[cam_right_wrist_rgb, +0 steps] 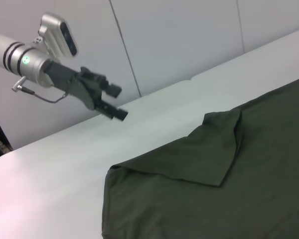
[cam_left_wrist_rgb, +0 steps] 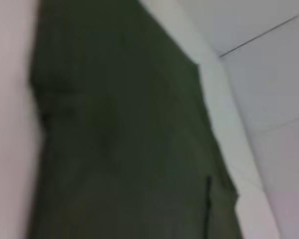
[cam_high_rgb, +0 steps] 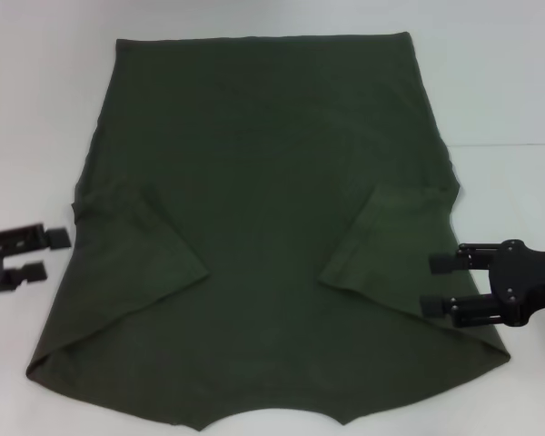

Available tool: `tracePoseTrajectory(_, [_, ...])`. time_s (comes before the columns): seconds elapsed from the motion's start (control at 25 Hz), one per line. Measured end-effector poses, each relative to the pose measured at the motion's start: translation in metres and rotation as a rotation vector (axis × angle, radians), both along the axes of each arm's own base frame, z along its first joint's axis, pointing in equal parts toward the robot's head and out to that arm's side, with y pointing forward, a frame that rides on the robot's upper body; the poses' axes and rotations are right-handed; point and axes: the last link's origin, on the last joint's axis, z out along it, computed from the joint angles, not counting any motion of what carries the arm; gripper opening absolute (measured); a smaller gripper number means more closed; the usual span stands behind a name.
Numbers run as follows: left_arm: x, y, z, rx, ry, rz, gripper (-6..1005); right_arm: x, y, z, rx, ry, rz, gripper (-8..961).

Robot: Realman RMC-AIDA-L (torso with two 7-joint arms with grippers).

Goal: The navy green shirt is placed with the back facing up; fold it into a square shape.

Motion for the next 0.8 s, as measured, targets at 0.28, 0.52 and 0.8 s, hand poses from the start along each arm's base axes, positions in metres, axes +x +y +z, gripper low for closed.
tracePoseTrajectory(0.28, [-0.025,-0.016,-0.009,-0.039,0.049,0.121,859,-0.001,-0.001,0.0,-0.018,-0.014,0.013,825])
tracePoseTrajectory(0.52, [-0.037,-0.021,-0.014,-0.039,0.073,0.19,859,-0.002,-0.002,-0.003,-0.035,-0.027,0.03,826])
tracePoseTrajectory(0.8, [-0.044,-0.023,-0.021,-0.061,0.1,0.219,859,-0.003,-0.004,-0.007,-0.053,-0.042,0.071,826])
